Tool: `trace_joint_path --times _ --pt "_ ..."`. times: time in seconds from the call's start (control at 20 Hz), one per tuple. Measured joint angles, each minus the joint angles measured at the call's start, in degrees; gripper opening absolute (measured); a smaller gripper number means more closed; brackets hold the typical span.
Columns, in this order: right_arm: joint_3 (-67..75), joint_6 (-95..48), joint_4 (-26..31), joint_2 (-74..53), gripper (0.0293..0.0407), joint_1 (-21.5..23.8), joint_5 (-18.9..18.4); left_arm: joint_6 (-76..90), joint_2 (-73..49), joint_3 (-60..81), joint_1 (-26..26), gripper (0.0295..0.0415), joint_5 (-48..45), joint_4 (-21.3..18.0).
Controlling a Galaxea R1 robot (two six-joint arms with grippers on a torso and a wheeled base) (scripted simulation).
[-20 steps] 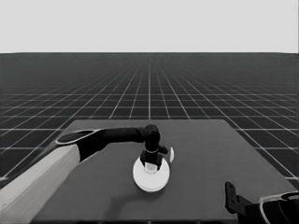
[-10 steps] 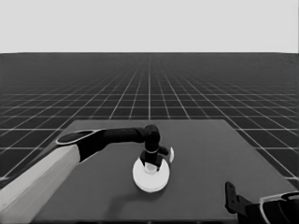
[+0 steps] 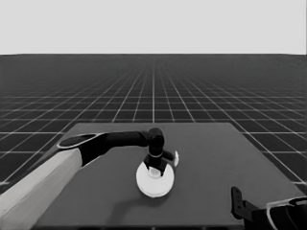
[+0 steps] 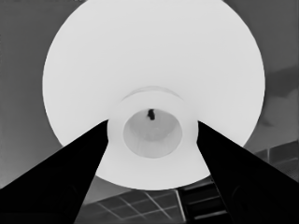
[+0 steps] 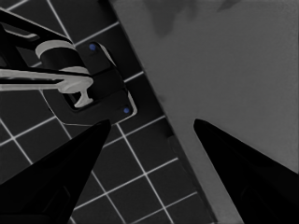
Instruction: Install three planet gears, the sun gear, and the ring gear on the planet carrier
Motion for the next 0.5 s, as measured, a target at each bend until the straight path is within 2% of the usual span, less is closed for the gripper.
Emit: trace_joint_path --times 0.2,0.25,0.3,0.5 --pt "0.0 0.0 0.0 0.0 0.0385 0.0 0.0 2.0 0.0 0.0 0.0 0.0348 0.0 0.0" --pt "0.0 0.0 0.0 0.0 0.0385 0.0 0.0 2.3 0.0 0.0 0.0 0.0373 0.0 0.0" --pt "0.0 0.0 0.0 0.0 0.0385 0.0 0.0 2.5 0.0 0.0 0.0 0.0381 0.0 0.0" --pt "0.0 0.0 0.0 0.0 0.0385 0.0 0.0 2.7 0.0 0.0 0.0 0.0385 0.0 0.0"
